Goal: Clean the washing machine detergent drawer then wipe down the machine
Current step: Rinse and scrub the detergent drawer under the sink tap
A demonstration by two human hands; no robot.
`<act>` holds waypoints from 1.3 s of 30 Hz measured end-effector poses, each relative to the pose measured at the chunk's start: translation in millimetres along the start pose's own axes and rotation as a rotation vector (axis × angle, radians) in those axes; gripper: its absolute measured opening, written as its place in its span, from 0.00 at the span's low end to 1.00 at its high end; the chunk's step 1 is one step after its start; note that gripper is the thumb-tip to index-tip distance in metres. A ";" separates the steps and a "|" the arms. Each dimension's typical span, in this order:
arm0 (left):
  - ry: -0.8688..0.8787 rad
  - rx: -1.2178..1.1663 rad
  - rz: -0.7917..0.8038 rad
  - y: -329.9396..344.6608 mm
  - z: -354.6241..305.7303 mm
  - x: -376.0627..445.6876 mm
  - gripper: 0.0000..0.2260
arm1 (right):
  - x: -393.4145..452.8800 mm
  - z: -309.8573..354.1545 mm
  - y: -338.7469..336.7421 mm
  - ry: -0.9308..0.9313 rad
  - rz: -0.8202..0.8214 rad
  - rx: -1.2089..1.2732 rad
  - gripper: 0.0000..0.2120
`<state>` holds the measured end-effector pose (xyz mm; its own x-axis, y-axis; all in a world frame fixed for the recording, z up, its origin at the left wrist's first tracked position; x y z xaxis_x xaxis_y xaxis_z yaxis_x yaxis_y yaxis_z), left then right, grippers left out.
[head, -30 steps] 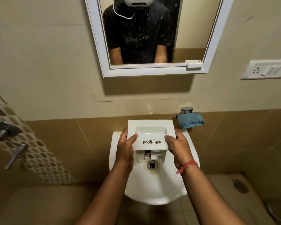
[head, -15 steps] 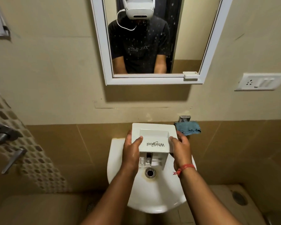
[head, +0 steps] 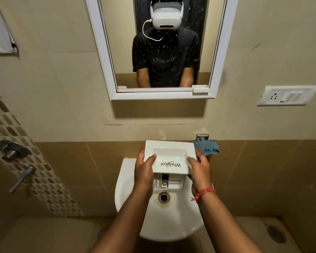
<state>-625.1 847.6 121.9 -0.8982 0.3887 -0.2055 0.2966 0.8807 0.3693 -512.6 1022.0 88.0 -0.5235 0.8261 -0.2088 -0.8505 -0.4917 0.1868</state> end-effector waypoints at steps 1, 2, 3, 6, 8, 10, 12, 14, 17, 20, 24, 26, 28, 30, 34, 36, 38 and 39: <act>-0.005 -0.002 -0.012 0.8 -0.3 -0.9 0.19 | 0.5 0.2 -0.1 0.003 0.008 -0.001 0.26; -0.011 0.003 -0.016 1.2 0.3 -0.3 0.19 | 0.5 1.5 0.1 0.005 0.013 -0.005 0.25; -0.015 0.004 -0.018 3.3 -1.0 -2.3 0.18 | 1.9 2.1 -0.5 0.010 0.019 -0.008 0.24; 0.017 0.002 -0.027 7.2 -7.0 -4.3 0.16 | 4.8 11.6 -1.2 -0.005 0.038 -0.018 0.24; 0.033 0.000 -0.028 8.7 -10.2 -3.5 0.17 | 7.3 19.9 0.9 -0.038 0.053 -0.022 0.21; 0.038 0.005 -0.034 9.3 -10.0 -2.7 0.19 | 7.9 21.0 2.9 -0.033 0.077 -0.031 0.21; 0.040 0.000 -0.052 7.1 -9.2 -3.8 0.19 | 6.4 16.6 3.1 -0.008 0.098 -0.050 0.21; 0.044 -0.007 -0.053 5.9 -8.4 -3.3 0.18 | 6.0 17.4 2.5 -0.019 0.116 -0.053 0.16; 0.045 0.013 -0.045 6.5 -7.5 1.2 0.18 | 7.6 23.6 4.2 -0.044 0.133 -0.062 0.17; 0.045 0.023 -0.042 6.9 -7.7 4.3 0.19 | 6.9 25.5 6.7 -0.048 0.152 -0.065 0.19; 0.064 0.005 -0.030 7.4 -11.2 6.8 0.19 | 4.2 37.3 9.0 -0.079 0.166 -0.033 0.18; 0.066 0.023 -0.018 8.5 -12.9 8.6 0.18 | 4.7 42.2 11.3 -0.090 0.171 -0.028 0.17; 0.068 0.029 -0.007 9.0 -12.9 10.2 0.18 | 5.3 43.3 12.6 -0.092 0.169 -0.035 0.16; 0.085 0.031 0.004 9.4 -14.6 12.3 0.18 | 5.7 45.1 13.9 -0.106 0.161 -0.035 0.14; 0.095 0.041 0.015 9.0 -16.2 19.2 0.20 | 9.0 44.3 16.7 -0.122 0.156 -0.052 0.15; 0.096 0.048 0.019 8.1 -15.4 20.8 0.19 | 8.8 40.7 18.4 -0.125 0.166 -0.063 0.16; 0.106 0.042 0.020 6.5 -16.4 22.4 0.19 | 8.0 39.7 18.9 -0.144 0.163 -0.079 0.17; 0.111 0.039 0.026 6.5 -16.9 23.6 0.19 | 7.9 40.5 19.9 -0.154 0.166 -0.087 0.17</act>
<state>-649.9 857.9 134.8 -0.9199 0.3807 -0.0938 0.3304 0.8814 0.3375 -531.6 1029.9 128.9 -0.6480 0.7610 -0.0317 -0.7582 -0.6406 0.1212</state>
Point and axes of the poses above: each hand's wrist, its own x-axis towards the middle knuckle, its own y-axis out of the palm, z = x × y, the point moved 9 cm from there along x, towards the middle knuckle, and after that the axes turned 3 degrees about -x, right-handed, at the moved point
